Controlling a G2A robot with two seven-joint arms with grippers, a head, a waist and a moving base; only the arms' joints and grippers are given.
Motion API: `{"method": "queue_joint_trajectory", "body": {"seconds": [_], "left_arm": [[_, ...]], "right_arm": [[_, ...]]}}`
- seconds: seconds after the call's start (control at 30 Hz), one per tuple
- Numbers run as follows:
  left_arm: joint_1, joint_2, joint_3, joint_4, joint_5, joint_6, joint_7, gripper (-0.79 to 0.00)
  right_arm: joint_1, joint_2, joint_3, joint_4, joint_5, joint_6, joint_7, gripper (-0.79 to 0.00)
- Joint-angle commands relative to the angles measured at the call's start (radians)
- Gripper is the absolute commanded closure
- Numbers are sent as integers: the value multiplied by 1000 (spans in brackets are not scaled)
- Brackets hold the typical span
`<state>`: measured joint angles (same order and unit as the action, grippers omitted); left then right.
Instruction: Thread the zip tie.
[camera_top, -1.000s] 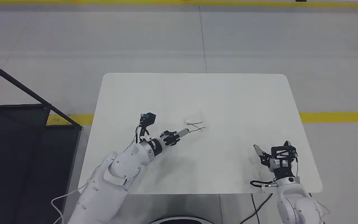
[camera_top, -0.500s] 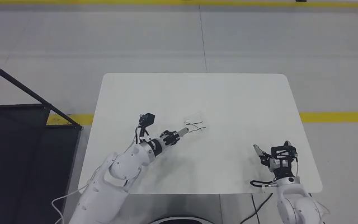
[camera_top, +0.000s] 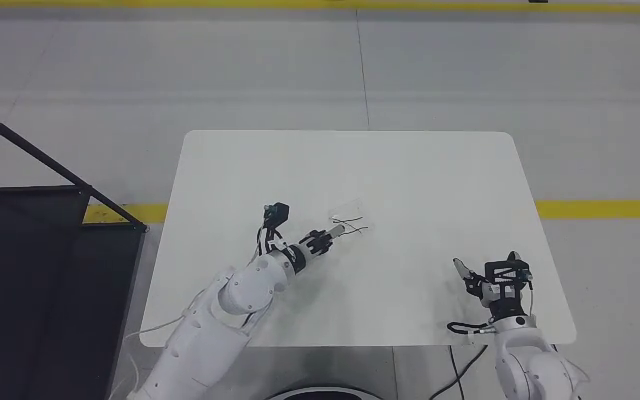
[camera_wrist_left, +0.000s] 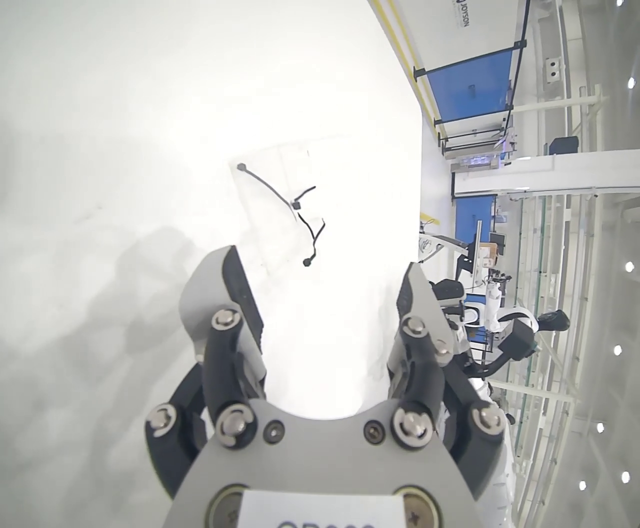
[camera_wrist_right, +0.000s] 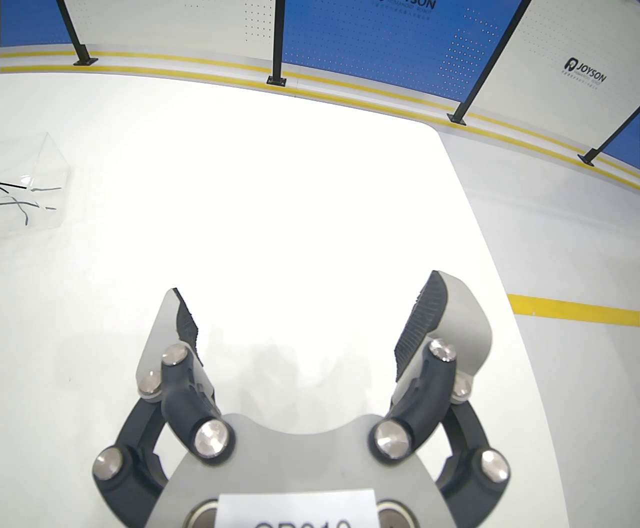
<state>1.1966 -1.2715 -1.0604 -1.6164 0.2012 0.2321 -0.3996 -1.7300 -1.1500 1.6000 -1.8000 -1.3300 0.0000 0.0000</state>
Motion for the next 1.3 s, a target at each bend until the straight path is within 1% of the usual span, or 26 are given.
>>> {"method": "queue_joint_trajectory", "body": {"seconds": [0.0,0.13,0.23,0.27,0.7,0.83,0.93,1.13,1.27], "left_arm": [[-3,-2,2,13,-8,-8,-4,-579],[-10,-5,5,33,-18,-17,-4,-529],[-16,-8,8,44,-25,-22,-3,-382],[-18,-9,11,48,-27,-24,0,-366],[-47,-26,43,95,-38,-24,22,-332],[-50,-29,44,102,-39,-23,26,-320],[-51,-31,43,105,-40,-24,28,-292],[-51,-34,40,108,-41,-28,31,-289],[-50,-35,38,113,-41,-33,33,-274]], "right_arm": [[0,0,0,0,0,0,0,-785],[0,0,0,0,0,0,0,-785],[0,0,0,0,0,0,0,-785],[0,0,0,0,0,0,0,-785],[0,0,0,0,0,0,0,-785],[0,0,0,0,0,0,0,-785],[0,0,0,0,0,0,0,-785],[0,0,0,0,0,0,0,-785],[0,0,0,0,0,0,0,-785]]}}
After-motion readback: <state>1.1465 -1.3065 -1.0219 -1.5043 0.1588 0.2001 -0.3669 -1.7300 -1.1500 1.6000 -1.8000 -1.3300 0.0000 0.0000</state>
